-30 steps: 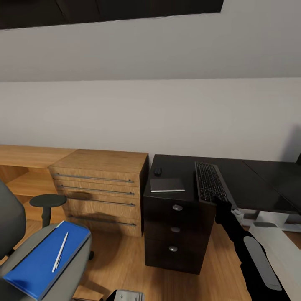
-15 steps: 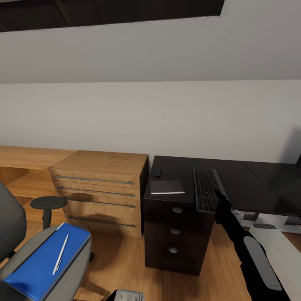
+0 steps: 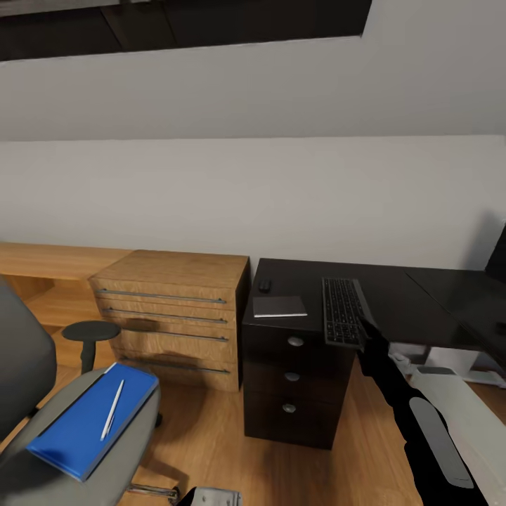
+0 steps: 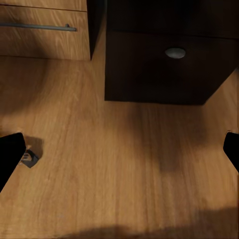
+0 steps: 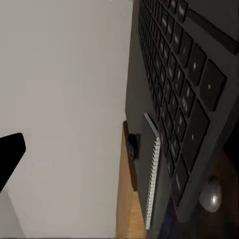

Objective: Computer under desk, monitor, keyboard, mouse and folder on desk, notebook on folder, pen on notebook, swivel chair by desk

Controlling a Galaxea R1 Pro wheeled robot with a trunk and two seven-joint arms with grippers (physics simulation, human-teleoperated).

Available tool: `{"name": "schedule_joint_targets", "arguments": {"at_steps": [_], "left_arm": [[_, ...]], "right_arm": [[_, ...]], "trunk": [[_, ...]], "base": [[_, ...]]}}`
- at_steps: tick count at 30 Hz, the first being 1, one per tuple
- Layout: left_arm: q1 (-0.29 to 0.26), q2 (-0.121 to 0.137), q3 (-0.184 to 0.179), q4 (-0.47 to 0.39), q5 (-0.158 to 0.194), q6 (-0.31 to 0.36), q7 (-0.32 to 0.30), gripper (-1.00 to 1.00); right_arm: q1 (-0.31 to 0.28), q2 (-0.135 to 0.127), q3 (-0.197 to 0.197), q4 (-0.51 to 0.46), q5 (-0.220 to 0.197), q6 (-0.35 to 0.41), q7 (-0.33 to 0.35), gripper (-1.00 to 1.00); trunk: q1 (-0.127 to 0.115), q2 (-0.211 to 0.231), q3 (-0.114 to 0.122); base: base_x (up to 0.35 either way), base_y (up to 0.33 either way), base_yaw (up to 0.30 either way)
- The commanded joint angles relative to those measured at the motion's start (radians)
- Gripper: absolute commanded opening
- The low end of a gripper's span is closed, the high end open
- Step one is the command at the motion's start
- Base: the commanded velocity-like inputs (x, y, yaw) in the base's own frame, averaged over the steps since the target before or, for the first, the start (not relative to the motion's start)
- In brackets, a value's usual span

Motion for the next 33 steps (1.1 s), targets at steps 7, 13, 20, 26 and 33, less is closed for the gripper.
{"name": "schedule_joint_targets", "arguments": {"at_steps": [7,13,20,26,33], "left_arm": [[0.0,0.0,-0.001,0.0,0.01,0.001,0.01,1.0],[0.0,0.0,0.0,0.0,0.011,0.0,0.01,1.0],[0.0,-0.002,0.028,0.004,0.011,-0.002,0.01,1.0],[0.0,-0.008,0.053,0.065,0.011,-0.002,0.009,1.0],[0.0,-0.021,0.061,0.092,0.01,-0.002,0.009,1.0]], "right_arm": [[0.0,0.0,-0.002,0.002,-0.009,0.006,-0.005,1.0],[0.0,0.001,0.0,0.005,-0.009,0.004,-0.007,1.0],[0.0,-0.001,0.001,-0.015,0.009,-0.001,-0.006,1.0],[0.0,0.001,0.028,-0.08,0.145,-0.004,-0.028,1.0],[0.0,0.014,0.106,-0.139,0.356,-0.005,-0.152,1.0]], "trunk": [[-0.001,0.0,-0.001],[-0.001,0.0,-0.001],[-0.02,0.035,0.015],[-0.043,0.077,0.034],[-0.07,0.126,0.056]], "base": [[-0.33,0.0,0.0],[-0.293,0.0,0.0],[-0.041,0.0,0.0],[-0.004,0.0,0.0],[0.0,0.0,0.0]]}}
